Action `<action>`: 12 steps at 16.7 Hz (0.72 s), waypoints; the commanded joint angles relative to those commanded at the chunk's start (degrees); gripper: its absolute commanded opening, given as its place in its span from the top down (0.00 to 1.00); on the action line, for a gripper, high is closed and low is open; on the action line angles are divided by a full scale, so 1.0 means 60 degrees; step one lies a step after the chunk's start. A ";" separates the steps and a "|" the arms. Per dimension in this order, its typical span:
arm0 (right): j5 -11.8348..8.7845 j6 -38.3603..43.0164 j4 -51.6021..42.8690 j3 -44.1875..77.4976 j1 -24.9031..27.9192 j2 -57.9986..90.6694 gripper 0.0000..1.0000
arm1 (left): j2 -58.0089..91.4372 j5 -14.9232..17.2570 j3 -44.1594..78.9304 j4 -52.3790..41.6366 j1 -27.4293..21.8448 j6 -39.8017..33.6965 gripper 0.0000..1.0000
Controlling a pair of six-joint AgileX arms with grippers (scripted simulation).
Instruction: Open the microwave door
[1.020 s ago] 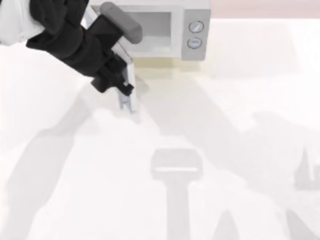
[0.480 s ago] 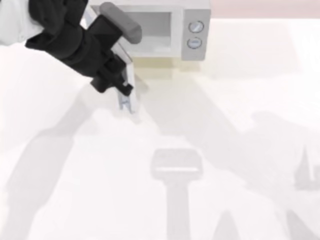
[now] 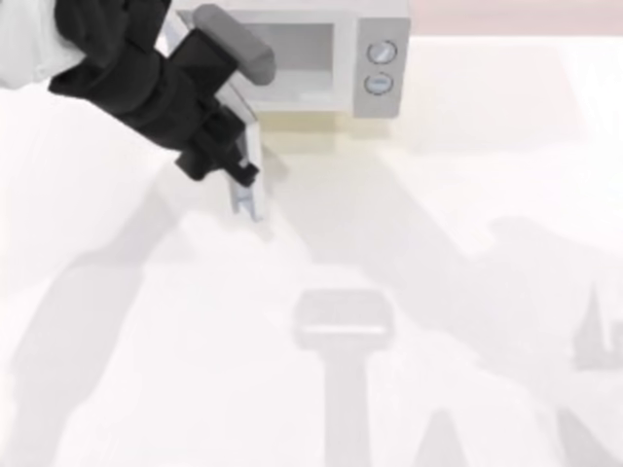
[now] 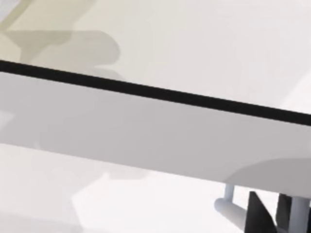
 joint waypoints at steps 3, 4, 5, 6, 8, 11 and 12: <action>0.0000 0.0000 0.0000 0.0000 0.0000 0.0000 0.00 | 0.0000 0.0000 0.0000 0.0000 0.0000 0.0000 1.00; 0.0000 0.0000 0.0000 0.0000 0.0000 0.0000 0.00 | 0.0029 0.0040 -0.0028 -0.0009 -0.0030 -0.0016 1.00; 0.0000 0.0000 0.0000 0.0000 0.0000 0.0000 0.00 | 0.0026 0.0048 -0.0027 -0.0016 -0.0021 0.0010 1.00; 0.0000 0.0000 0.0000 0.0000 0.0000 0.0000 0.00 | 0.0020 0.0084 -0.0027 -0.0047 0.0019 0.0112 1.00; 0.0000 0.0000 0.0000 0.0000 0.0000 0.0000 0.00 | -0.0002 0.0225 -0.0036 -0.0169 0.0172 0.0494 1.00; 0.0000 0.0000 0.0000 0.0000 0.0000 0.0000 0.00 | -0.0065 0.0556 -0.0056 -0.0403 0.0476 0.1253 1.00; 0.0000 0.0000 0.0000 0.0000 0.0000 0.0000 0.00 | -0.0087 0.0669 -0.0066 -0.0478 0.0574 0.1494 1.00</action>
